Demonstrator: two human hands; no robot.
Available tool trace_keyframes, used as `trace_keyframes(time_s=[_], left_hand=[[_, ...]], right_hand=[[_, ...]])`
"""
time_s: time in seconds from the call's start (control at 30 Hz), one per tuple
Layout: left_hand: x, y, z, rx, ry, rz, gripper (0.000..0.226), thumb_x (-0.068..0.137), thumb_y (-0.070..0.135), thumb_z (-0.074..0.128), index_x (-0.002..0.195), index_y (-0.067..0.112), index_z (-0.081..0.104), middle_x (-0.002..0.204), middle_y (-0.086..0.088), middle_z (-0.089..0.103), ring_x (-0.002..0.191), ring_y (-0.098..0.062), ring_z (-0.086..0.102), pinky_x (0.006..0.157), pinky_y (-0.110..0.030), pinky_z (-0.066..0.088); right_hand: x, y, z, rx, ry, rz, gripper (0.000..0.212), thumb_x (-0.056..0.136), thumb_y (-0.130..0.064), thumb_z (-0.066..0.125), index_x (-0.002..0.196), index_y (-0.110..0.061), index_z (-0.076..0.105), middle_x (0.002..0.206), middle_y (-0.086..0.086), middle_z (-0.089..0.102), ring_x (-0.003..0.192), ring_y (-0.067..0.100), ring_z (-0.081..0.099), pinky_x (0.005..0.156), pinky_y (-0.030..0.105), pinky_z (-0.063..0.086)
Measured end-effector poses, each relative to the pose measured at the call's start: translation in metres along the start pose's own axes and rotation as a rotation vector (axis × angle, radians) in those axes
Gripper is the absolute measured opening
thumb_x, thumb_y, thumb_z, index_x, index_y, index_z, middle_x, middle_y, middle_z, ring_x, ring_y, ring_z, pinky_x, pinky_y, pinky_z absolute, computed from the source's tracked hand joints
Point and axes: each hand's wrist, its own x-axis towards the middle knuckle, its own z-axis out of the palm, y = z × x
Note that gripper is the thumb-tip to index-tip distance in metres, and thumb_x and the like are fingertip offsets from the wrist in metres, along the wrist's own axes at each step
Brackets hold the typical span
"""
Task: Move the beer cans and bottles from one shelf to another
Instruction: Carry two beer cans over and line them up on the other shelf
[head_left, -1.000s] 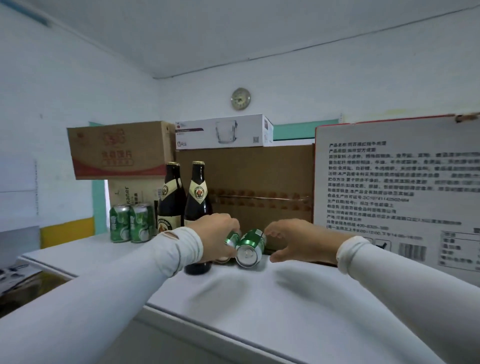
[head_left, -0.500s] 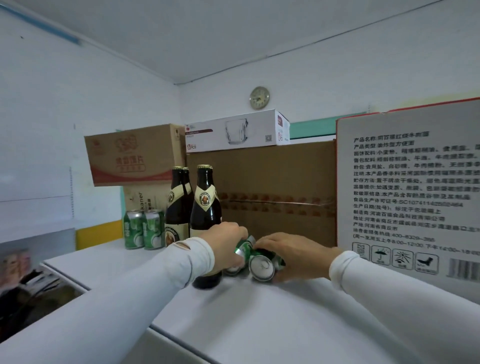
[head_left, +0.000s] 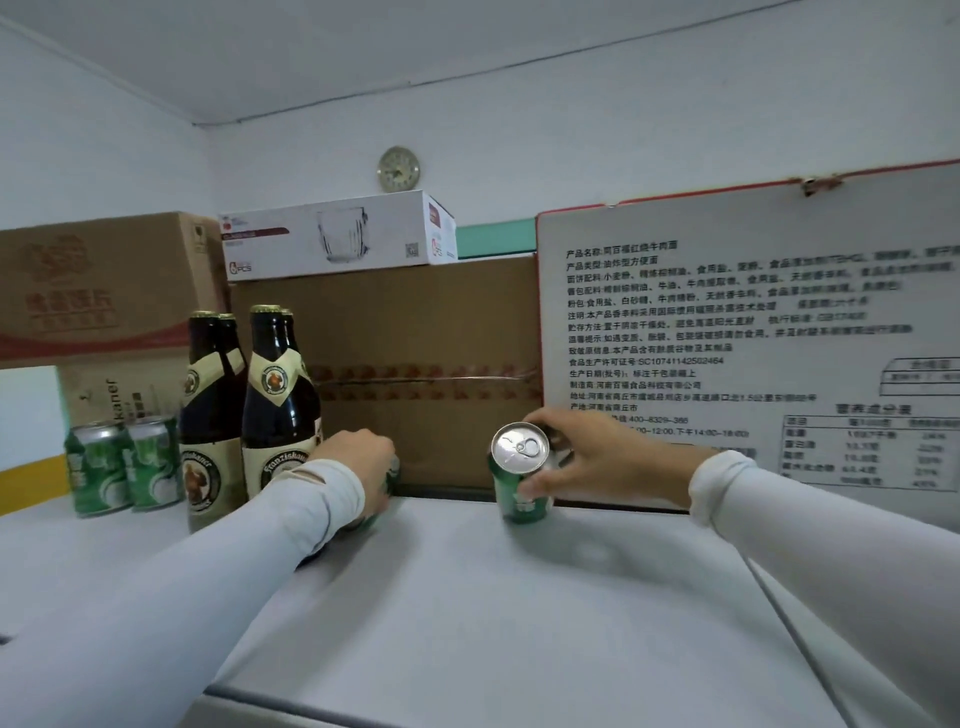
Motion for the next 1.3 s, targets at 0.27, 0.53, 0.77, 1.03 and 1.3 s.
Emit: trace_keyframes(time_s=[0.27, 0.53, 0.77, 1.03, 1.3], left_hand=[[-0.009, -0.004, 0.004, -0.147, 0.016, 0.009, 0.038, 0.075, 0.035, 0.070, 0.106, 0.015, 0.058, 0.106, -0.007, 0.063, 0.094, -0.027, 0.063, 0.077, -0.032, 0.053], [-0.043, -0.007, 0.007, -0.442, 0.079, 0.193, 0.051, 0.069, 0.044, 0.073, 0.110, 0.019, 0.058, 0.105, 0.002, 0.059, 0.092, -0.018, 0.058, 0.085, -0.036, 0.052], [-0.047, -0.005, 0.024, -0.552, 0.074, 0.127, 0.065, 0.076, 0.056, 0.067, 0.129, 0.027, 0.042, 0.117, -0.001, 0.057, 0.102, -0.020, 0.055, 0.092, -0.036, 0.046], [-0.045, -0.024, -0.025, -0.731, 0.089, 0.192, 0.080, 0.063, 0.041, 0.085, 0.131, 0.022, 0.048, 0.123, 0.007, 0.055, 0.107, -0.012, 0.054, 0.097, -0.027, 0.045], [-0.041, -0.011, -0.057, -0.806, -0.008, 0.305, 0.072, 0.067, 0.039, 0.084, 0.128, 0.014, 0.056, 0.120, 0.004, 0.060, 0.107, -0.009, 0.058, 0.097, -0.028, 0.048]], right_hand=[[-0.016, -0.004, -0.005, 0.055, 0.019, 0.030, 0.061, 0.071, -0.052, 0.080, 0.123, -0.029, 0.056, 0.112, -0.014, 0.066, 0.105, 0.004, 0.062, 0.093, 0.030, 0.053], [-0.017, -0.005, -0.012, 0.132, 0.036, 0.103, 0.071, 0.061, -0.080, 0.068, 0.095, -0.018, 0.068, 0.088, 0.003, 0.073, 0.082, 0.024, 0.069, 0.077, 0.043, 0.058], [-0.025, -0.017, -0.004, 0.227, 0.038, 0.141, 0.048, 0.076, -0.062, 0.066, 0.101, -0.020, 0.065, 0.095, 0.000, 0.072, 0.089, 0.020, 0.070, 0.082, 0.040, 0.060], [-0.031, -0.025, -0.019, 0.347, -0.031, 0.160, 0.023, 0.088, -0.029, 0.070, 0.107, -0.019, 0.062, 0.102, 0.004, 0.069, 0.093, 0.016, 0.068, 0.080, 0.027, 0.059], [-0.034, -0.025, -0.016, 0.355, -0.039, 0.189, 0.020, 0.092, -0.034, 0.063, 0.111, -0.029, 0.057, 0.111, 0.003, 0.065, 0.104, 0.019, 0.064, 0.093, 0.040, 0.056]])
